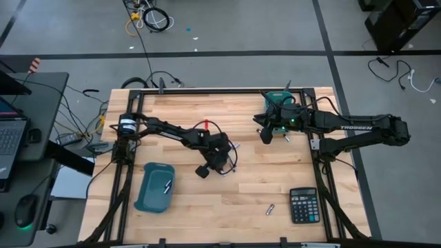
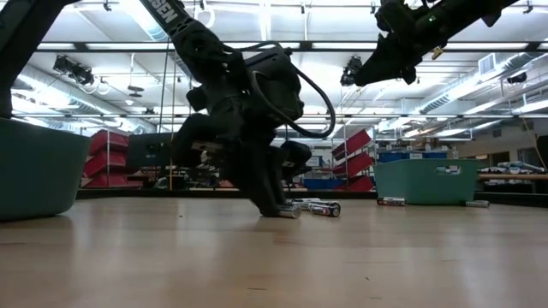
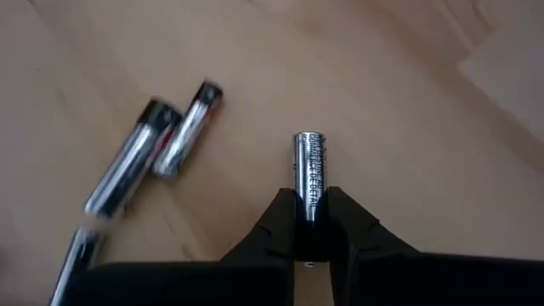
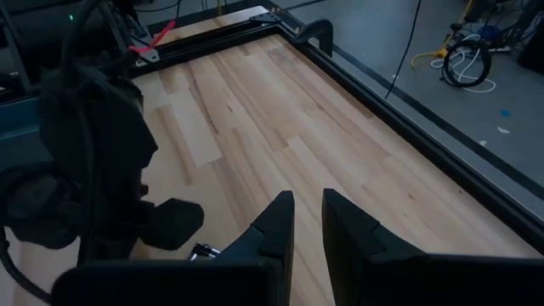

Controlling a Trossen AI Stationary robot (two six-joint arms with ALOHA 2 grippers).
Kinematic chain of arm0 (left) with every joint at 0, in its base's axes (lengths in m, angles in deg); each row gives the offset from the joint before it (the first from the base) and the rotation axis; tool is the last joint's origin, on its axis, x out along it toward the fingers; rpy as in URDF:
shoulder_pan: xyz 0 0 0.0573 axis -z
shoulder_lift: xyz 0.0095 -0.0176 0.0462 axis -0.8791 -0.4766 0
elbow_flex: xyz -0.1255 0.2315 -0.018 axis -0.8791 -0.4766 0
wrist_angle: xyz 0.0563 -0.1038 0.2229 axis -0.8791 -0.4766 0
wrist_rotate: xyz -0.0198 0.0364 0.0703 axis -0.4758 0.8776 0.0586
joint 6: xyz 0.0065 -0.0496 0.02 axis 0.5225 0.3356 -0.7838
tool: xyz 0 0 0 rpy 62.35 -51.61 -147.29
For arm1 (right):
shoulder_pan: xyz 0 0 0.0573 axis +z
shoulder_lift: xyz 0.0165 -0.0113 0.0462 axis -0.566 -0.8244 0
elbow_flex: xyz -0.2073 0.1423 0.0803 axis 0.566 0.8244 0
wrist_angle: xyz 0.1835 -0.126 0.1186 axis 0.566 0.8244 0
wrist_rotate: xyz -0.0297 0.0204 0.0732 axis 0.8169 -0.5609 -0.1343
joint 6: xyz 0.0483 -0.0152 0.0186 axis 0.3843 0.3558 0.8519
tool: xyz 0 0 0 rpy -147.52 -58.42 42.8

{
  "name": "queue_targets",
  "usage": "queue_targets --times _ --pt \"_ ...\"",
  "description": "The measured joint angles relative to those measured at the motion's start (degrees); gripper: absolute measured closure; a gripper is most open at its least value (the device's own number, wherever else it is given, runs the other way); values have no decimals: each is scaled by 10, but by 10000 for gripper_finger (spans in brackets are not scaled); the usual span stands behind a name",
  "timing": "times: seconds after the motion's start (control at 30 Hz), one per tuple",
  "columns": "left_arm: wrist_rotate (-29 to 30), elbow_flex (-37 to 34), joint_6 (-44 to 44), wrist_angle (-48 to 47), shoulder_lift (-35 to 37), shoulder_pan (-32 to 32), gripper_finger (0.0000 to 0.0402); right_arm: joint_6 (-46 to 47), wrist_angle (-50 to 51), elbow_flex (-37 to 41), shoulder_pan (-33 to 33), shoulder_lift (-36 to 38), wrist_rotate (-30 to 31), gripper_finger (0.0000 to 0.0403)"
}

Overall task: Sort batteries
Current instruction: Put the silver battery into the blue bin

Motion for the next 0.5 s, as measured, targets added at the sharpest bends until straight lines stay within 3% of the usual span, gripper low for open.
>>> queue_targets --times 0.27,0.5 --pt "21 -1 29 -69 96 2 380 -5 2 0 0 0 0 353" --pt "66 0 223 -136 252 41 380 -6 -4 0 -1 0 0 353"
